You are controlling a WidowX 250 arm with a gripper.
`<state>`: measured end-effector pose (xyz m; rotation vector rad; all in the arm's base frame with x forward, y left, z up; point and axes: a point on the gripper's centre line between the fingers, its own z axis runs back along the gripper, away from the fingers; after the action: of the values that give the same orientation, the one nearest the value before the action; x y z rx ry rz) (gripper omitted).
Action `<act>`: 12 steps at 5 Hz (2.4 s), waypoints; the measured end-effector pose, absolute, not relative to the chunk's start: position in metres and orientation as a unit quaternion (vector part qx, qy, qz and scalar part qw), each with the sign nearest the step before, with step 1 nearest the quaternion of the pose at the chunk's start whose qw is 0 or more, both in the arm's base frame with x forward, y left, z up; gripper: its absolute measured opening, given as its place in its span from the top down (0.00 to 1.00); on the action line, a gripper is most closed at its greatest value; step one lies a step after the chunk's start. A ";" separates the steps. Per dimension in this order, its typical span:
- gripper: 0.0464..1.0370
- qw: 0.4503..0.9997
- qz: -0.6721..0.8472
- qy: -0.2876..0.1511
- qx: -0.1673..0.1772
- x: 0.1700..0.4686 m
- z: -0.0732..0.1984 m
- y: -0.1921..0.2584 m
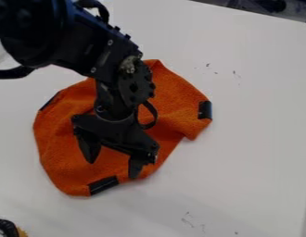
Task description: Fold the cloth from bottom right to top left
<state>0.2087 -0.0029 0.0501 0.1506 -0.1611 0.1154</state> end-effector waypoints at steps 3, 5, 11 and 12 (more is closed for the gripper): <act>0.04 0.993 0.039 -0.076 0.086 0.216 0.058 0.002; 0.04 0.992 -0.002 -0.111 0.060 0.271 0.064 -0.020; 0.04 0.990 -0.047 -0.135 -0.003 0.367 0.026 -0.058; 0.04 0.990 -0.055 -0.126 -0.022 0.376 0.010 -0.067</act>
<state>0.3759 -0.0666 0.0102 -0.0448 -0.2530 -0.1094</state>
